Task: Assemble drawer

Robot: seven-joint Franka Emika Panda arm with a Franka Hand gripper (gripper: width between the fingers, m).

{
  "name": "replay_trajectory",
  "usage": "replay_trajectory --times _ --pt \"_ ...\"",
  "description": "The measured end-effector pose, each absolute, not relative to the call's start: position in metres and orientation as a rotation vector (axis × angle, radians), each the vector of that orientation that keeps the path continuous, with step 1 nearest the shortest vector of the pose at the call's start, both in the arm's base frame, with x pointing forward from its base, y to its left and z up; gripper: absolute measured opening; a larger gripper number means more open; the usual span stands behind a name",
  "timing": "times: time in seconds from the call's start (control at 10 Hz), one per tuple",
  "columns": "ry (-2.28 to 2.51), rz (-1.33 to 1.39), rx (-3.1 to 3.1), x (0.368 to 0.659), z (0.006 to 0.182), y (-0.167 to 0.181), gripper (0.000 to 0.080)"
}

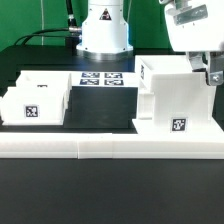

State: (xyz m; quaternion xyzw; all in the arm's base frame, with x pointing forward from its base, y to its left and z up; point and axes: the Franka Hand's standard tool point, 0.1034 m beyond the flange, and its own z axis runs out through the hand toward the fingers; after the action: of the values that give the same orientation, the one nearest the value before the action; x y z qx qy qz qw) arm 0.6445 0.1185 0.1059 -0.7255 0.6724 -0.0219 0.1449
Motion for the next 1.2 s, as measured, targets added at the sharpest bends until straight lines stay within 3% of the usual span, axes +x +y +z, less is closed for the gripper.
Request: replay_trajectory --times 0.4,0.8,1.2 --pt "1.896 -0.072 -2.127 0.644 0.108 0.118 0.0646" --pt "1.559 -0.048 -2.396 0.613 0.144 0.103 0.0649" --pt "1.267 -0.059 -2.596 0.608 0.138 0.101 0.0649"
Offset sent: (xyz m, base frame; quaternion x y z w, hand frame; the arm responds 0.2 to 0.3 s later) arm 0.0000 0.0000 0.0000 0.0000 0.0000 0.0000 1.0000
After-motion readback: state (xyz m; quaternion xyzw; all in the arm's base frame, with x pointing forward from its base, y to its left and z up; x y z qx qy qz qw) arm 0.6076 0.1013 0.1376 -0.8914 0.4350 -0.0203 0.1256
